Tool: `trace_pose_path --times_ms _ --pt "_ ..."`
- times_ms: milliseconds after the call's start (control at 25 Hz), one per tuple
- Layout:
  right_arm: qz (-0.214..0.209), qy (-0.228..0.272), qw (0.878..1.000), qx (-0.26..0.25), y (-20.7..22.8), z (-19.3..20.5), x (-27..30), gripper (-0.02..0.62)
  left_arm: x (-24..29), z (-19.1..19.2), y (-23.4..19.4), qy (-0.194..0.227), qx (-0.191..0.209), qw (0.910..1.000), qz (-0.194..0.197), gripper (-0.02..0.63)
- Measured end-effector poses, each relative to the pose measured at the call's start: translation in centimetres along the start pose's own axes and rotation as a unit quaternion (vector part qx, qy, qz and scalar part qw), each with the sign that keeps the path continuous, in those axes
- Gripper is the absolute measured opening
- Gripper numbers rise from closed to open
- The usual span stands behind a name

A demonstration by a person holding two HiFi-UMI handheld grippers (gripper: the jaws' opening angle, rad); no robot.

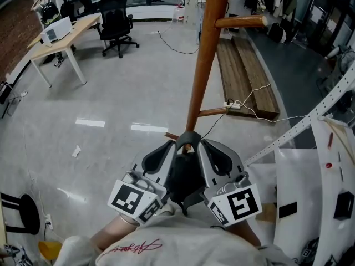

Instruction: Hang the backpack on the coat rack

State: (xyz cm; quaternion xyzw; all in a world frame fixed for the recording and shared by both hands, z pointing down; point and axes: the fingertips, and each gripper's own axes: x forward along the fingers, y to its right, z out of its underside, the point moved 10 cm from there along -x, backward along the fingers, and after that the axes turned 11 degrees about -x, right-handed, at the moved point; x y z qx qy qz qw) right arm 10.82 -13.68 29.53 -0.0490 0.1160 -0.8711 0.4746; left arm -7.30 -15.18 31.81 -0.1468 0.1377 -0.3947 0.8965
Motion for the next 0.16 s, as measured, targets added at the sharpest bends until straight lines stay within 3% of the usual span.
trace_pose_path --times_ms 160 --pt "0.003 -0.001 1.000 0.005 0.04 0.13 -0.02 0.017 0.03 -0.16 -0.06 0.005 0.002 1.0000 0.000 0.021"
